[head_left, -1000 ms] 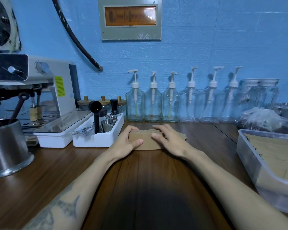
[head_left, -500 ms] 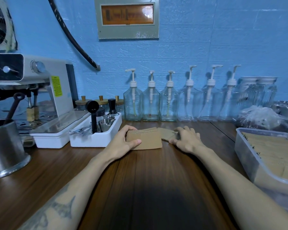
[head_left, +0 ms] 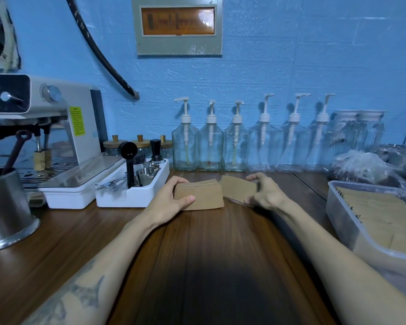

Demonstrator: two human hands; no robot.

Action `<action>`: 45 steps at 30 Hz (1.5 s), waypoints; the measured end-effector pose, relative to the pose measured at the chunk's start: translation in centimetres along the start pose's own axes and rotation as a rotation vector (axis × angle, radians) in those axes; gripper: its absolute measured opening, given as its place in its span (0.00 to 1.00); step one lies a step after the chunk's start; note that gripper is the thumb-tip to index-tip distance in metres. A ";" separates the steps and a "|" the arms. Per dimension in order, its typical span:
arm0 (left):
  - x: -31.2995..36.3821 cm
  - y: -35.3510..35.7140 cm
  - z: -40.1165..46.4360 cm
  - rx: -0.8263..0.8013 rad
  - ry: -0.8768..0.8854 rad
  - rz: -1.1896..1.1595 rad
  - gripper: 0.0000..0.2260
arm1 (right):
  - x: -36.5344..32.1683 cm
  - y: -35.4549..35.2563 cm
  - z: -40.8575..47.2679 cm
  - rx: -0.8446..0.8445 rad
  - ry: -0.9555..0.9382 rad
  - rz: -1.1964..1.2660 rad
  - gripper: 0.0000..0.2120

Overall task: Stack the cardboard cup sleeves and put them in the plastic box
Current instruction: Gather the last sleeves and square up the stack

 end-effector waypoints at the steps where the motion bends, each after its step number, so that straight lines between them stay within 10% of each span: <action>1: 0.0 0.0 0.0 0.001 0.002 0.003 0.15 | -0.2 -0.3 0.0 0.057 -0.012 0.033 0.31; 8: 0.0 -0.1 -0.1 0.009 0.005 0.013 0.16 | -2.4 -1.7 -0.3 0.521 -0.301 0.356 0.21; 20: 0.0 0.0 -0.1 -0.045 -0.019 -0.001 0.16 | -0.8 0.9 -1.4 -0.117 -0.368 -0.122 0.16; 28: 0.0 0.0 -0.2 -0.053 -0.021 -0.013 0.17 | -2.6 -0.1 -1.5 0.005 -0.426 0.153 0.20; 35: 0.2 0.2 -0.2 -0.138 -0.049 -0.014 0.29 | -3.2 3.0 -2.2 -0.160 -0.534 -0.189 0.28; 45: 0.0 0.5 0.1 -0.127 0.076 -0.013 0.19 | -3.8 6.1 -2.2 -0.220 -0.568 -0.256 0.39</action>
Point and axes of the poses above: each hand's wrist, its own z-axis towards the middle knuckle, its own y-axis out of the palm, x = y × z, the point moved 1 cm from there along z, towards the middle knuckle, and after that the axes turned 12 degrees about -y, right-handed, at the moved point
